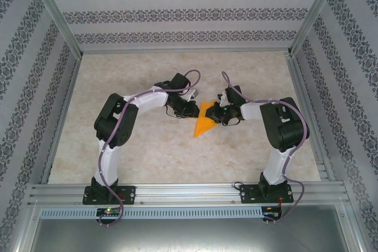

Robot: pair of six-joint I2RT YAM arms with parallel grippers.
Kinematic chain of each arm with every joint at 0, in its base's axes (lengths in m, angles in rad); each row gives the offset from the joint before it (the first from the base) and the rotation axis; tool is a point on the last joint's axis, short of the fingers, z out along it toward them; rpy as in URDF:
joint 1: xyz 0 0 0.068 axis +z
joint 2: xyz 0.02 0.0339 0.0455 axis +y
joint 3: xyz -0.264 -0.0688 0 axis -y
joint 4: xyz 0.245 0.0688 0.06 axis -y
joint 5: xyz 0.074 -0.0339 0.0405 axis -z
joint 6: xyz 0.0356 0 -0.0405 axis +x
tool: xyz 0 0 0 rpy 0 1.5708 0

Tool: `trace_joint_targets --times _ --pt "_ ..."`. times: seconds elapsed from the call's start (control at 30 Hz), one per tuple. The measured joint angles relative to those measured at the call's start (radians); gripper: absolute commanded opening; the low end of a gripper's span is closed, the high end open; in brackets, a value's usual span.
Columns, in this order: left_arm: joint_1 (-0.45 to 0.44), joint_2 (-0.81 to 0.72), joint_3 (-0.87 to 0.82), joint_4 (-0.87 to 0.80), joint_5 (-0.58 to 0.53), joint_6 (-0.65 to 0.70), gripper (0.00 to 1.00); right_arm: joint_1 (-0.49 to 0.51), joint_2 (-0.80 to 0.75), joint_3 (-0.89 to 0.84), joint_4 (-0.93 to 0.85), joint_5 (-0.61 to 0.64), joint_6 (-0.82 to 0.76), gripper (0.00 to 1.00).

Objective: Fold a paper plane with a square sheet of paper (pick it up from the middle)
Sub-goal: Fourth fold the wing at the center of the table.

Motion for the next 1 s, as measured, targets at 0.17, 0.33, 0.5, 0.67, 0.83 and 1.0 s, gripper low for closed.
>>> trace_joint_targets --times 0.17,0.33,0.5,0.67,0.83,1.0 --pt "-0.033 -0.020 -0.057 0.062 0.014 -0.033 0.16 0.000 -0.002 -0.002 0.002 0.000 0.003 0.11" --pt "-0.052 -0.015 -0.085 0.095 0.021 -0.044 0.15 0.000 -0.002 -0.002 0.002 0.000 0.003 0.11" --pt "-0.052 0.015 -0.098 0.113 0.019 -0.044 0.14 0.000 -0.002 -0.002 0.002 0.000 0.003 0.11" --pt "-0.051 0.034 -0.102 0.114 0.019 -0.036 0.14 0.003 -0.005 0.005 -0.018 0.005 0.003 0.12" --pt "-0.052 0.035 -0.102 0.111 0.014 -0.010 0.13 0.005 -0.005 0.024 -0.060 0.018 0.002 0.14" --pt "-0.053 0.035 -0.102 0.106 0.001 0.034 0.13 0.004 -0.004 0.054 -0.115 0.041 -0.005 0.14"
